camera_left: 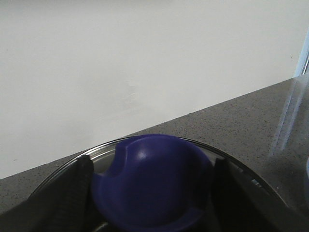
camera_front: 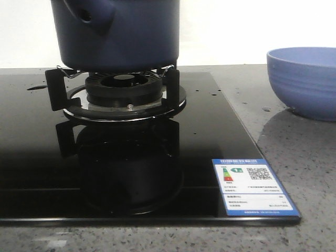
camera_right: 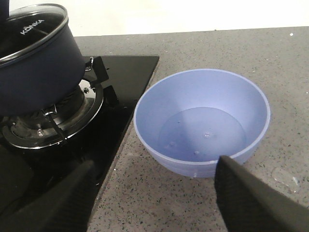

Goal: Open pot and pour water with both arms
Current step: 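Grasp the light blue bowl rim with the right gripper and lift it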

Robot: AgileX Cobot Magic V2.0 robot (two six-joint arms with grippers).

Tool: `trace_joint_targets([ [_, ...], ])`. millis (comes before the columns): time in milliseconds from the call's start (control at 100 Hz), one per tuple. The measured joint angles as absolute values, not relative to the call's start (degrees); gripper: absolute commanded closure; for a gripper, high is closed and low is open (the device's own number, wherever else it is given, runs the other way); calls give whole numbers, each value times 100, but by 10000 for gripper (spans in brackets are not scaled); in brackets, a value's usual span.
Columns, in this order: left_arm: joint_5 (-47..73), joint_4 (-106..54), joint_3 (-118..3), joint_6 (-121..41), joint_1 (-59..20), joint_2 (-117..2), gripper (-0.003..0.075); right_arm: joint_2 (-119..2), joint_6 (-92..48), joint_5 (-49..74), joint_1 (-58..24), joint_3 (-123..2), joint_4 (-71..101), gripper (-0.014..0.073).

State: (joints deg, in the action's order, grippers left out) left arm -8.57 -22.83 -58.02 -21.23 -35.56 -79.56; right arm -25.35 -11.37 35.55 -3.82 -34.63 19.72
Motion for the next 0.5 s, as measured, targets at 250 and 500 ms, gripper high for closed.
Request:
trace_joint_targets([
  [250, -842, -2277, -5802, -2123, -3556, -7944, 336, -2535, -1137, 3600, -382, -3463, 1972, 123],
  [500, -679, -2277, -5802, -2123, -3556, -7499, 335, -2549, -1159, 3661, -382, -3463, 1972, 123],
])
